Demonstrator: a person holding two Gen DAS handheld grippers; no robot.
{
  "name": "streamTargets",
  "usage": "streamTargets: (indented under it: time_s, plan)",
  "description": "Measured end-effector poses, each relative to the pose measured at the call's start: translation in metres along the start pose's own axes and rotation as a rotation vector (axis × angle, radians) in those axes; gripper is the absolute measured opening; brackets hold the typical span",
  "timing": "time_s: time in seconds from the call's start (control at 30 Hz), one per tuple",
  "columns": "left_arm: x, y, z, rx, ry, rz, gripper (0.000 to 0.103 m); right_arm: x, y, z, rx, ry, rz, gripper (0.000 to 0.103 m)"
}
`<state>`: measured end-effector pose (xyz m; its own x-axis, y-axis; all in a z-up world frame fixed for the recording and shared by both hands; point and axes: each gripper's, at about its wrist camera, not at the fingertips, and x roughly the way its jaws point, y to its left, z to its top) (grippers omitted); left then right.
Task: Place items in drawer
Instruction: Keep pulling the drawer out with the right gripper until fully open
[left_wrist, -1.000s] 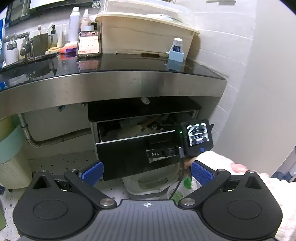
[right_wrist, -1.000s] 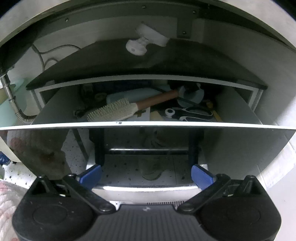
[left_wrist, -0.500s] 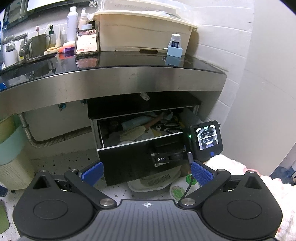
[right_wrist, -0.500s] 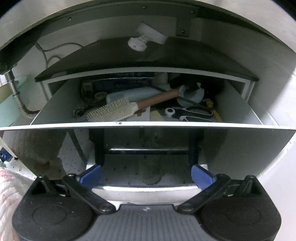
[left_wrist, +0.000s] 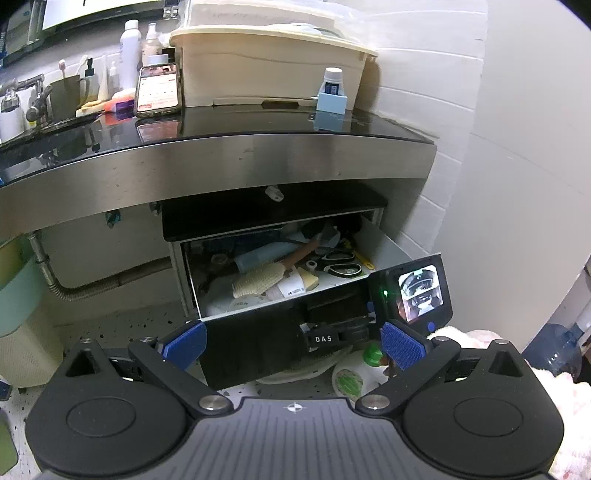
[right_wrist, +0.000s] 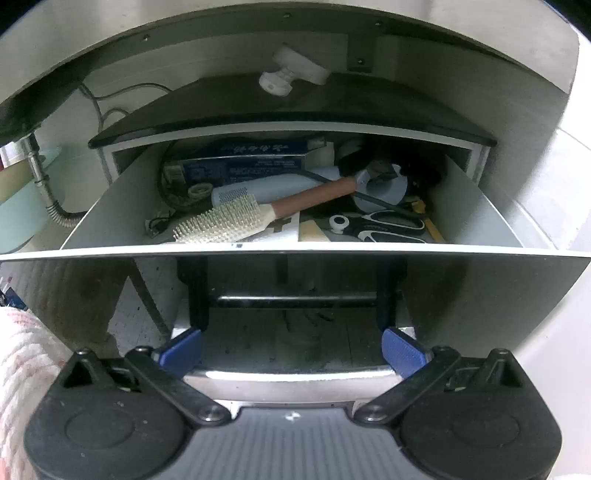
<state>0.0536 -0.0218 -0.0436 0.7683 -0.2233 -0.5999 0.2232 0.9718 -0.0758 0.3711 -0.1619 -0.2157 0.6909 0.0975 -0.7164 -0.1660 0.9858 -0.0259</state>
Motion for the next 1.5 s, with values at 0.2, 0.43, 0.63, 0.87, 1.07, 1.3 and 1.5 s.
streamTargets:
  time_s: [0.2, 0.43, 0.63, 0.87, 1.07, 1.3, 1.5]
  plan:
    - [-0.002, -0.004, -0.001, 0.012, -0.005, -0.008, 0.102, 0.003, -0.002, -0.001, 0.0, -0.001, 0.002, 0.103]
    - [-0.004, -0.01, -0.003, 0.028, -0.009, -0.018, 0.102, 0.005, -0.003, -0.003, 0.001, -0.009, 0.004, 0.103]
    - [-0.005, -0.012, -0.002, 0.041, -0.014, -0.027, 0.102, 0.005, -0.003, -0.004, 0.0, -0.01, 0.005, 0.103]
    - [-0.004, -0.011, 0.001, 0.025, -0.008, -0.051, 0.102, 0.005, -0.003, -0.002, 0.001, 0.005, 0.005, 0.103]
    - [-0.003, -0.008, 0.003, -0.003, -0.002, -0.077, 0.102, 0.006, -0.004, -0.001, 0.0, 0.029, 0.006, 0.103]
    - [-0.004, -0.009, 0.004, -0.005, -0.01, -0.086, 0.102, 0.004, -0.003, 0.001, -0.001, 0.067, 0.004, 0.103]
    - [-0.006, -0.009, 0.003, -0.008, -0.016, -0.085, 0.102, 0.004, -0.002, 0.005, -0.002, 0.097, -0.002, 0.103]
